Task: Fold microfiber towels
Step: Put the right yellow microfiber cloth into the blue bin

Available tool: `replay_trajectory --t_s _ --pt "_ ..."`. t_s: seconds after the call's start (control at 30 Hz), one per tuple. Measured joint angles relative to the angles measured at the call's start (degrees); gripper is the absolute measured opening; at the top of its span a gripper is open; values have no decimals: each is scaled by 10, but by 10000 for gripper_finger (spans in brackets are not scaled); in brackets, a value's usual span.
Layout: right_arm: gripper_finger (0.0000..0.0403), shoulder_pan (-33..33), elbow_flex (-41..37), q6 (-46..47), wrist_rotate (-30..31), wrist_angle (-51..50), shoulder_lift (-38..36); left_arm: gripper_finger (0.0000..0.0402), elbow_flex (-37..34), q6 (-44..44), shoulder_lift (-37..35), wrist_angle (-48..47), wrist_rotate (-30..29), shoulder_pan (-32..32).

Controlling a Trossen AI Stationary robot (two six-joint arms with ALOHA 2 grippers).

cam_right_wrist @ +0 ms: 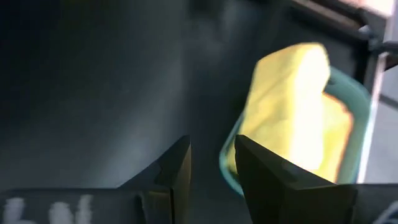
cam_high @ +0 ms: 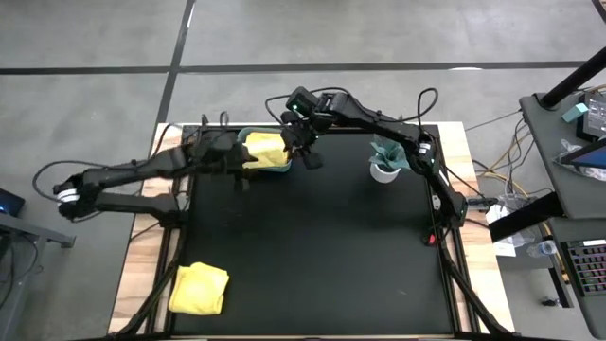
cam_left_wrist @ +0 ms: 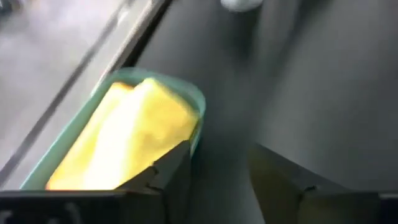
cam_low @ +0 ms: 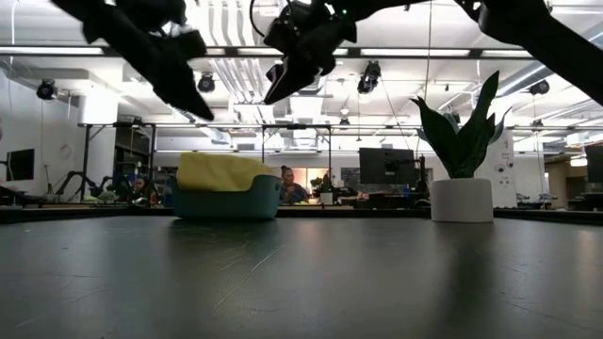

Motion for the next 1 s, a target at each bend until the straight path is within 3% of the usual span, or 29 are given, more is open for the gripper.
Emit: replay_trajectory --t_s 0.27,0.47,0.6,1.0 --pt "116 7 0 4 0 -84 -5 241 96 153 142 -50 2 96" --pt "116 7 0 4 0 -128 -5 241 140 215 232 -50 20 138" --pt "116 7 0 2 0 -134 -5 204 161 235 265 -55 23 153" --pt "116 7 0 -7 0 -135 -5 9 180 280 286 -34 24 168"
